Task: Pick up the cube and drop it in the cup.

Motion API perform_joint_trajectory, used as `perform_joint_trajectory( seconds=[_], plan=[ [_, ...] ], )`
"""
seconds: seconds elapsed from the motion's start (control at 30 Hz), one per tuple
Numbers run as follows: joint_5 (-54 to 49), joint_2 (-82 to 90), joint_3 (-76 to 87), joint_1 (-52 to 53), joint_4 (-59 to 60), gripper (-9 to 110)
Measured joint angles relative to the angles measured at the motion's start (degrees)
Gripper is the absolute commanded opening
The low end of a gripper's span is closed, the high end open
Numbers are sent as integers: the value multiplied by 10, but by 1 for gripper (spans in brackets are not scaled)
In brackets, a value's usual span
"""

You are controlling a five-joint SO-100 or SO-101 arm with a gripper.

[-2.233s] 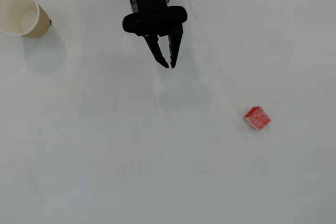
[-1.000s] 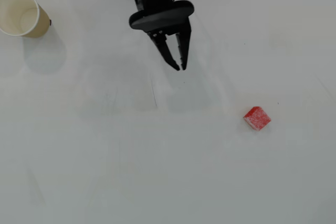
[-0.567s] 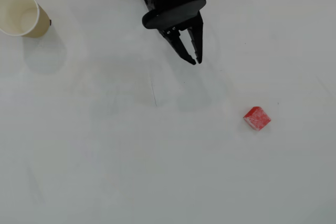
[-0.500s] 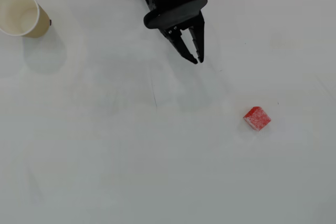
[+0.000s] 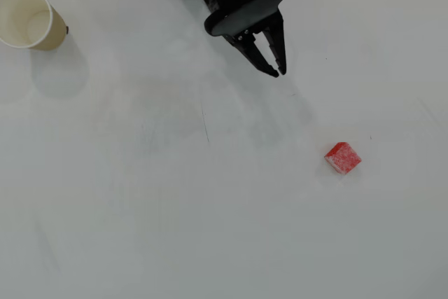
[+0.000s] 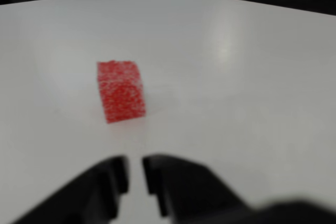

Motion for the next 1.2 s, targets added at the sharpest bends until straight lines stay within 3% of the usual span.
perform_joint_trajectory(
  seconds=[0.33,0.5,0.93,1.2],
  plan=[
    [0,0,0,-23,-3,1],
    [0,-25,0,-10,-69,1],
    [0,-305,-103,-10,-158,1],
    [0,-416,-161,-10,-208,21]
  ],
)
